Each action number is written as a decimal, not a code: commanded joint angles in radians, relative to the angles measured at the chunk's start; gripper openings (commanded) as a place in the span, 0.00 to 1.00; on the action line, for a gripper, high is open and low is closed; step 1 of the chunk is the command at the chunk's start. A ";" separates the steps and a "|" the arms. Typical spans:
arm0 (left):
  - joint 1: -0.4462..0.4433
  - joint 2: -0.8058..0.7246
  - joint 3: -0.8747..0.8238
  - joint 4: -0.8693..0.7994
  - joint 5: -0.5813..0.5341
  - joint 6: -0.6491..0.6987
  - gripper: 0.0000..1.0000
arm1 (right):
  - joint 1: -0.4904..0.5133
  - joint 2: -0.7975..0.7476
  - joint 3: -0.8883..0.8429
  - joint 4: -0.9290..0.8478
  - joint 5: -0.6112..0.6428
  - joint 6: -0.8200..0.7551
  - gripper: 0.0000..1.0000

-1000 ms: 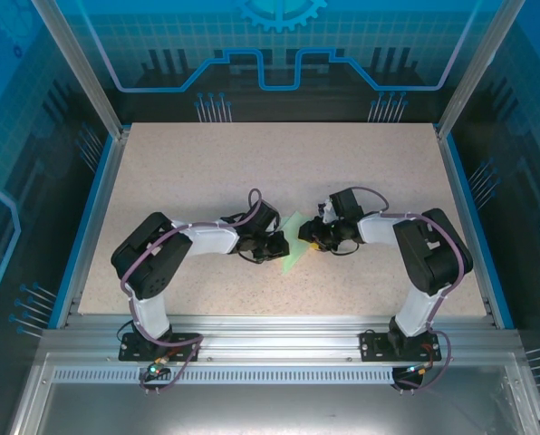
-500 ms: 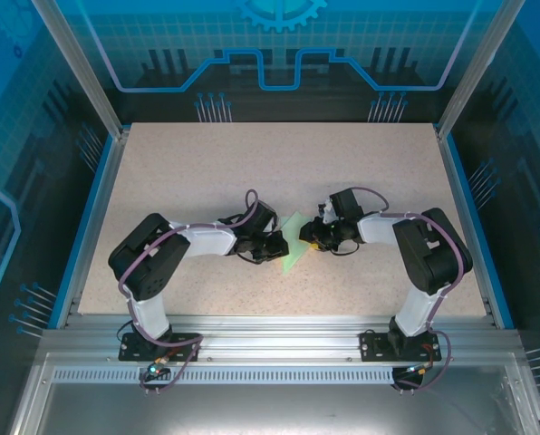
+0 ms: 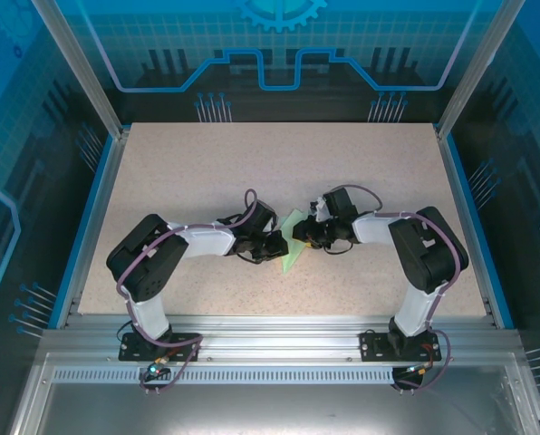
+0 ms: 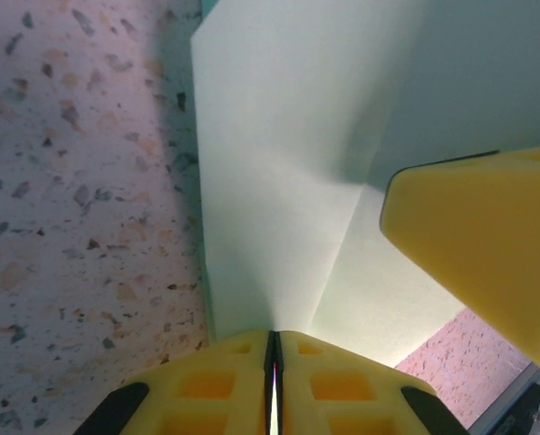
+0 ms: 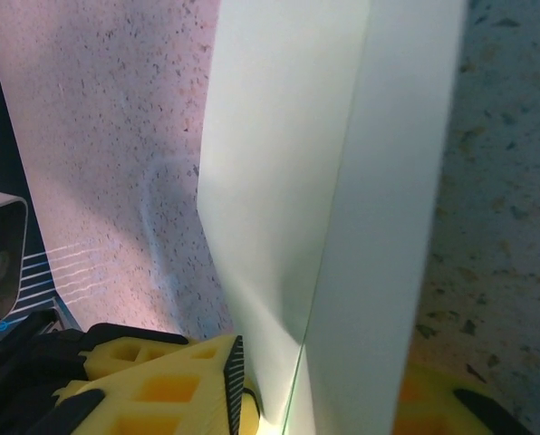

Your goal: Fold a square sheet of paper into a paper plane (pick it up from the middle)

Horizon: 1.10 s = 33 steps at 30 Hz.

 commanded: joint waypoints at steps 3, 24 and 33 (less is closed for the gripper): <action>0.010 -0.029 -0.006 -0.038 -0.019 0.020 0.13 | 0.013 0.019 0.041 -0.028 0.003 -0.028 0.31; 0.009 -0.102 -0.059 0.020 -0.031 -0.005 0.14 | 0.028 0.026 0.102 -0.098 0.003 -0.117 0.09; 0.010 -0.314 -0.141 -0.039 -0.227 -0.015 0.17 | 0.112 -0.149 0.292 -0.628 0.449 -0.343 0.09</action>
